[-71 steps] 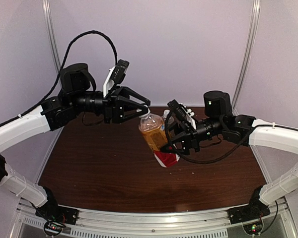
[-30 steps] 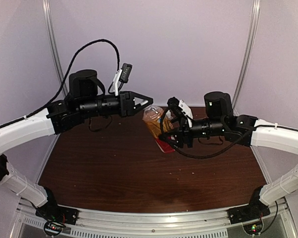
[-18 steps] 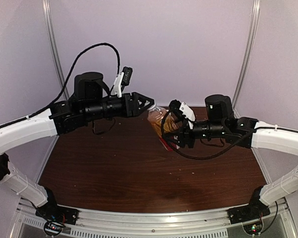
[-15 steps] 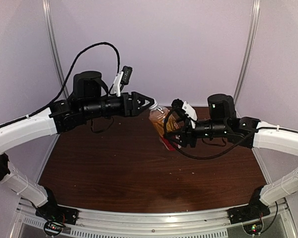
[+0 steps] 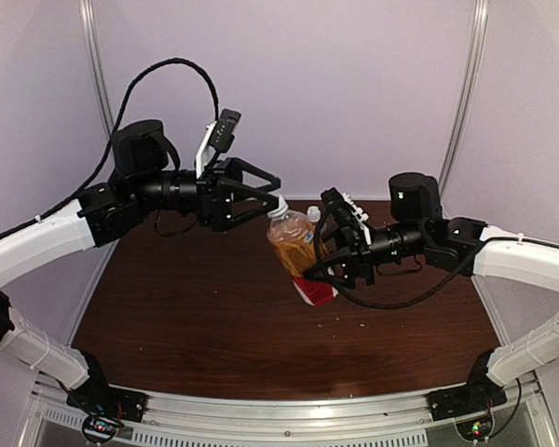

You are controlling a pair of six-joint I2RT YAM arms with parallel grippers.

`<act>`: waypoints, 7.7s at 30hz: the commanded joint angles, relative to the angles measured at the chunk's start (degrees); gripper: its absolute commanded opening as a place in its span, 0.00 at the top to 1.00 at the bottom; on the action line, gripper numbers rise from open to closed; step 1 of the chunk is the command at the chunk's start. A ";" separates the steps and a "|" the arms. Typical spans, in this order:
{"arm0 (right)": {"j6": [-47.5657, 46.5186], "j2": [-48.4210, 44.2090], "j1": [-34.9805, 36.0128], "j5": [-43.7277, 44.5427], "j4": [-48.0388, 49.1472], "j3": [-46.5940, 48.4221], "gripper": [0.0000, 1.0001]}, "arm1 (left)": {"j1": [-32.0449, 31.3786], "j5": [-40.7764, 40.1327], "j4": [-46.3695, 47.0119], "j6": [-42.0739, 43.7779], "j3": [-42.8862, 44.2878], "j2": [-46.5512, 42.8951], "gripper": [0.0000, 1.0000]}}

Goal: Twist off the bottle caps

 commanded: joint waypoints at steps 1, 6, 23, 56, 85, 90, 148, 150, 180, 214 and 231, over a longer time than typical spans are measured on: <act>5.33 1.73 0.00 -9.75 3.88 2.32 0.60 | 0.89 8.77 4.40 3.87 -0.52 -0.23 0.21; 6.56 2.69 0.01 -12.04 6.54 2.76 0.60 | 1.09 10.50 6.59 3.01 -0.41 0.74 0.33; 7.49 3.43 -0.06 -11.91 8.75 2.41 0.60 | 1.18 11.73 11.25 -0.74 -2.11 2.13 0.63; -4.47 -0.33 -0.02 23.85 3.68 -0.61 0.62 | -1.33 -29.41 -6.24 -7.99 3.32 1.69 0.33; 7.12 4.68 -0.11 -13.06 7.81 4.12 0.60 | 1.38 9.49 8.67 1.40 -0.01 1.14 0.36; 6.97 4.54 -0.11 -12.82 7.88 4.13 0.60 | 1.36 10.27 9.74 0.27 -0.25 2.11 0.48; 2.14 3.96 0.99 -8.00 3.71 4.68 0.63 | 1.45 4.97 4.24 5.25 -1.32 -3.54 0.15; 5.66 4.13 0.95 -10.38 5.99 4.69 0.63 | 1.46 6.61 4.97 5.27 -1.34 -3.31 0.15; 5.71 3.56 0.79 -3.43 4.77 5.17 0.64 | 1.49 10.61 13.72 -5.06 -1.31 2.51 0.80; -0.85 1.22 0.94 17.03 3.90 2.85 0.67 | -4.80 -27.76 -3.50 -12.30 3.65 3.18 0.42; 0.61 1.72 0.86 -0.72 3.88 4.20 0.67 | 0.24 -8.59 -0.09 -1.77 2.09 -2.31 0.15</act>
